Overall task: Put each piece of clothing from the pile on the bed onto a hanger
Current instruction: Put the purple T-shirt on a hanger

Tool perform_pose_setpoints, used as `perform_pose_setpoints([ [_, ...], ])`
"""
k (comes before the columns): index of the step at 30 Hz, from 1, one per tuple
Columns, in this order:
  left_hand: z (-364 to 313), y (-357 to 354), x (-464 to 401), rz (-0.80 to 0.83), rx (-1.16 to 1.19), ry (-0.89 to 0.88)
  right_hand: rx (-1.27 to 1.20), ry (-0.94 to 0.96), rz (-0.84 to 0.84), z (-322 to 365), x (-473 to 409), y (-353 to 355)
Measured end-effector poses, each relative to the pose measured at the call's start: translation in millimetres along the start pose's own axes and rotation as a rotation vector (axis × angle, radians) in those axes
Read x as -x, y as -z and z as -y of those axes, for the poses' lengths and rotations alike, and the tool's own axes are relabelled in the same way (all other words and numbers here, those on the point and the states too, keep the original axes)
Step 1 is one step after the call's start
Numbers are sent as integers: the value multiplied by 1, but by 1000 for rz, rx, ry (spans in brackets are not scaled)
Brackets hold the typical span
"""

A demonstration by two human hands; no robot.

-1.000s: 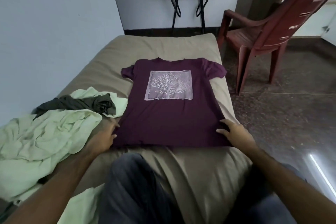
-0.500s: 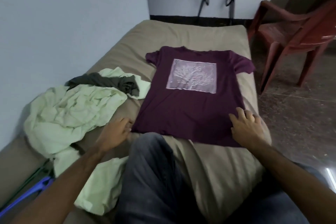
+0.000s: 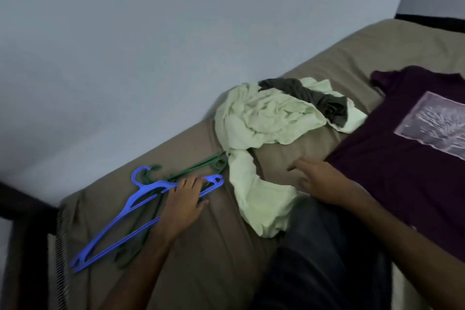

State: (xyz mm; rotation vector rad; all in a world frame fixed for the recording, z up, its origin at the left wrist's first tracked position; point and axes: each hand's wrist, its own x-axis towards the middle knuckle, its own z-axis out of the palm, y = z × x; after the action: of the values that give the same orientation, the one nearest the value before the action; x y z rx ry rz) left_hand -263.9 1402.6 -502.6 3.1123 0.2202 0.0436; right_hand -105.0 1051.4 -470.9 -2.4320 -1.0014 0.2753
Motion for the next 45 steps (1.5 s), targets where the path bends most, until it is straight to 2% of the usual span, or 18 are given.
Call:
perform_pose_setpoints([
  [5,30,2,27,-145,20,44,109,103,378,62,-31,-46],
  [8,37,7,32,-168,-53,36,170,106,459,75,-29,-70],
  [11,32,17,39,-199,-27,29,138,72,429,75,-30,-75],
  [16,13,71,19,-414,160,29,-142,-37,414,73,-35,-57],
  [19,-19,142,-9,-547,552,-13,-484,-79,265,87,-36,-35],
  [22,-57,204,-43,-589,980,-35,-880,-92,77,105,-36,-5],
  [25,-98,231,-85,-494,1352,-56,-1196,-113,-101,98,-35,35],
  [27,-132,238,-114,-383,1515,-73,-1199,-138,-261,78,-29,62],
  [30,-189,241,-157,-219,1662,-154,-692,-287,-642,24,-8,98],
  [32,-231,240,-188,-112,1734,-181,-481,-443,-783,-13,12,124],
  [34,-282,230,-221,-37,1783,-175,-590,-463,-790,-47,39,154],
  [36,-331,213,-252,-9,1800,-114,-825,-475,-716,-86,62,175],
  [41,-484,146,-340,178,1839,-78,-990,-586,-836,-235,105,225],
  [45,-588,81,-416,363,1486,-248,-1143,-711,-957,-368,126,261],
])
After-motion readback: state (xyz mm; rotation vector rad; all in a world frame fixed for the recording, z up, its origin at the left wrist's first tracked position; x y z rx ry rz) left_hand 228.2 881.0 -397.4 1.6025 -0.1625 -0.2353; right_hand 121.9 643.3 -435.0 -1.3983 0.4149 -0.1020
